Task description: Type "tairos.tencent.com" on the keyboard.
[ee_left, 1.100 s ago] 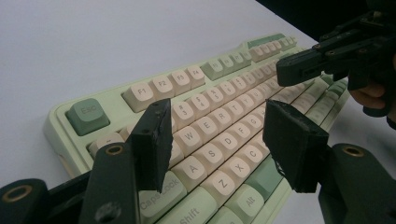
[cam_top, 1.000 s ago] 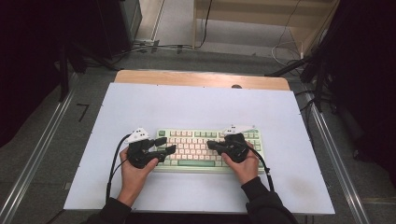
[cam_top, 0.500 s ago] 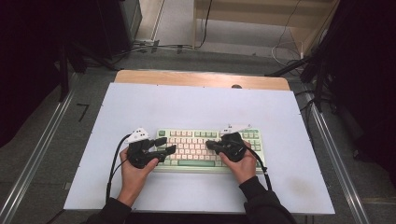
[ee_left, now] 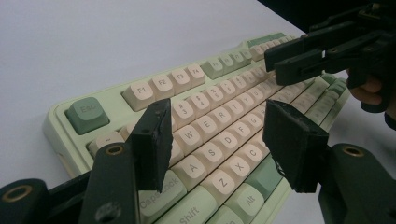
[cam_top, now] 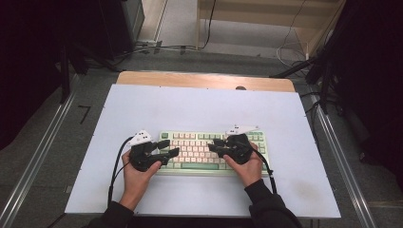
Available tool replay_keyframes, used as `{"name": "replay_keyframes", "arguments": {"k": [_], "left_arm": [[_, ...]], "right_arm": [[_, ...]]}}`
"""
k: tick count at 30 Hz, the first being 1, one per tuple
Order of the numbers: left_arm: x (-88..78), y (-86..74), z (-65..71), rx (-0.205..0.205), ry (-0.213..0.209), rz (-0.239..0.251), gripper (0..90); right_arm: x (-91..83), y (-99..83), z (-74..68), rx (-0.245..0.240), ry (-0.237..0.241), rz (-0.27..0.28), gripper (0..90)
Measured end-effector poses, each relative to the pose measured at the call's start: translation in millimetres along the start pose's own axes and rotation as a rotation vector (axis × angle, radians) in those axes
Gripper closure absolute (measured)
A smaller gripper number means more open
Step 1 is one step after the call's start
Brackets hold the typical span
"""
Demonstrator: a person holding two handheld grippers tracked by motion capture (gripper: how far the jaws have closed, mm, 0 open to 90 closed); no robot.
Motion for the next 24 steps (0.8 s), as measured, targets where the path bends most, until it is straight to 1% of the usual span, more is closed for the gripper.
{"name": "replay_keyframes", "arguments": {"k": [1, 2, 3, 4, 5, 6, 7, 8, 13, 24], "left_arm": [[-0.1, 0.0, 0.0, 0.001, 0.000, -0.001, 43.9], [-0.1, 0.0, 0.0, 0.000, -0.001, 0.000, 43.8], [-0.2, 0.1, 0.2, -0.001, -0.001, 0.001, 43.8], [-0.3, 0.2, 0.3, -0.001, -0.001, 0.001, 43.9], [-0.4, 0.2, 0.2, -0.001, -0.002, 0.001, 43.8], [-0.3, 0.2, 0.3, -0.001, -0.001, 0.001, 43.8], [-0.3, 0.1, 0.2, 0.001, -0.001, 0.000, 43.8], [-0.1, 0.1, 0.2, 0.000, 0.000, 0.000, 43.8], [0.0, 0.1, 0.3, 0.002, 0.002, -0.001, 43.8], [0.0, 0.0, 1.3, 0.003, -0.001, 0.000, 43.8]], "right_arm": [[-4.2, 4.0, 2.1, 0.021, -0.002, 0.032, 41.4], [-6.5, 5.9, 3.4, 0.029, -0.006, 0.049, 37.9], [-6.5, 5.9, 3.4, 0.029, -0.006, 0.049, 37.9], [-9.3, 7.9, 4.4, 0.033, -0.014, 0.063, 34.0], [-15.2, 11.4, 6.2, 0.040, -0.029, 0.091, 30.0], [-15.2, 11.4, 6.2, 0.040, -0.029, 0.091, 30.0], [-17.5, 12.7, 7.5, 0.041, -0.028, 0.104, 27.9], [-21.7, 14.6, 9.0, 0.048, -0.037, 0.121, 24.5], [-25.9, 15.7, 10.2, 0.048, -0.043, 0.127, 22.5], [-26.2, 14.4, 9.4, 0.041, -0.039, 0.113, 22.4]]}}
Point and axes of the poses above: each handheld gripper's, and its own axes: x roughly forward along the jaws, y roughly out of its top, z roughly to its right, the point moved 3 cm from there along x, roughly forward along the jaws, and after that the axes turned 15 degrees about z, right-handed, at the moved point
